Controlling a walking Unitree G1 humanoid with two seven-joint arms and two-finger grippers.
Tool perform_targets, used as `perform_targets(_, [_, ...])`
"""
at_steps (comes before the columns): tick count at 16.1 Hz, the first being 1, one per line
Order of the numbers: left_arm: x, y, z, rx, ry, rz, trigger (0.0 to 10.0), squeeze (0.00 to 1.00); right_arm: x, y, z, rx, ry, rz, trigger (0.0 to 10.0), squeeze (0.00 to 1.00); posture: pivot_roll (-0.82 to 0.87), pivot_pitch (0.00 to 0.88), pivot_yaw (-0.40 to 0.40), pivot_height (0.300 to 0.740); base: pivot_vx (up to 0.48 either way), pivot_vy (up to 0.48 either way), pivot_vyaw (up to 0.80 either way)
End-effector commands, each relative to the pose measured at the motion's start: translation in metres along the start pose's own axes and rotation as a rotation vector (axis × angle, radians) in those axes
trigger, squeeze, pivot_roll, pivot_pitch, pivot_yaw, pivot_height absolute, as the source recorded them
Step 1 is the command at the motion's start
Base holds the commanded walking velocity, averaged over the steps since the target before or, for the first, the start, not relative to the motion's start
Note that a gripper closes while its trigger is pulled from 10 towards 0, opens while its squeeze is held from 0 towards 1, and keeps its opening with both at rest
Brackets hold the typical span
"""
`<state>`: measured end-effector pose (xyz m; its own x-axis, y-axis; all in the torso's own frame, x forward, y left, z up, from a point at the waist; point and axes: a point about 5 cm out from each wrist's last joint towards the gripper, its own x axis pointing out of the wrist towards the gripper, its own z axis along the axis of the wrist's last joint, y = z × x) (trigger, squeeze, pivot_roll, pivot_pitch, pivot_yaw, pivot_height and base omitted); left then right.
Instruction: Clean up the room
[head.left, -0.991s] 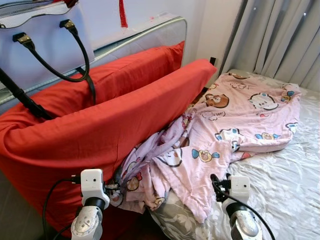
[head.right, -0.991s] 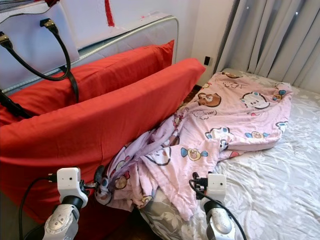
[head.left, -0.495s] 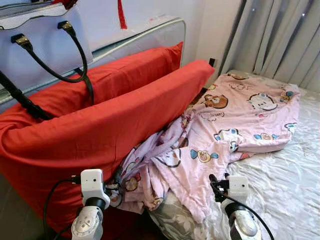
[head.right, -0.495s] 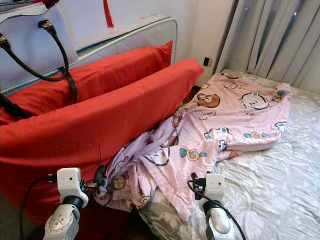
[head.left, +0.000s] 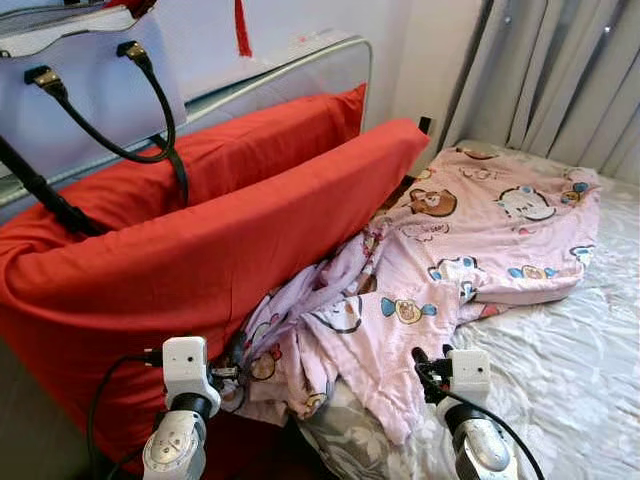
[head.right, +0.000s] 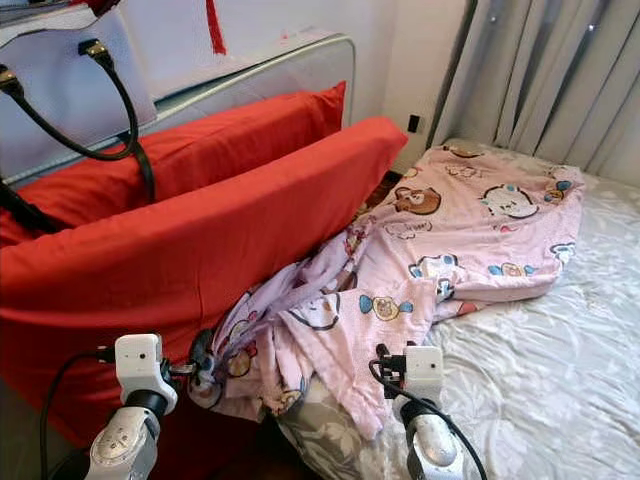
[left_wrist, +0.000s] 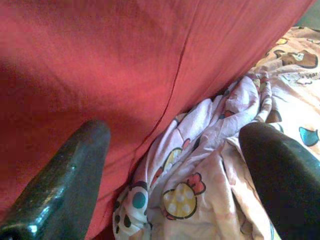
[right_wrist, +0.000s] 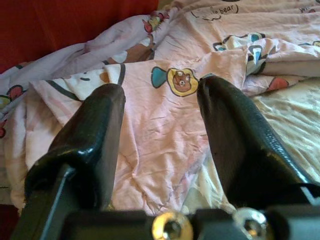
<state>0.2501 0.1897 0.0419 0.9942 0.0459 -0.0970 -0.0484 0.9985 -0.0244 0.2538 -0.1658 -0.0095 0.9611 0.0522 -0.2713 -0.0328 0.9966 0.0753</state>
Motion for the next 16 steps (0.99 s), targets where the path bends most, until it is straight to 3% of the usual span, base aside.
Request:
perform_targets(1, [0.0018, 0.0012, 0.0017, -0.008, -0.002, 0.006, 10.0, 0.0, 0.0001, 0.0005, -0.0006, -0.002, 0.004, 0.0, 10.0, 0.0, 0.0, 0.0, -0.022, 0.701, 0.0, 0.0, 0.0])
perform_targets(11, [0.0026, 0.0035, 0.0043, -0.005, -0.006, 0.015, 10.0, 0.0, -0.0024, 0.001, -0.0046, -0.004, 0.026, 0.003, 10.0, 0.0, 0.01, 0.0, -0.029, 0.706, 0.0, 0.0, 0.0])
perform_targets(16, [0.0028, 0.0039, 0.0053, -0.004, -0.01, 0.017, 10.0, 0.0, -0.0014, 0.005, -0.0031, 0.001, 0.012, 0.02, 10.0, 0.0, 0.01, 0.0, -0.03, 0.641, 0.0, 0.0, 0.0])
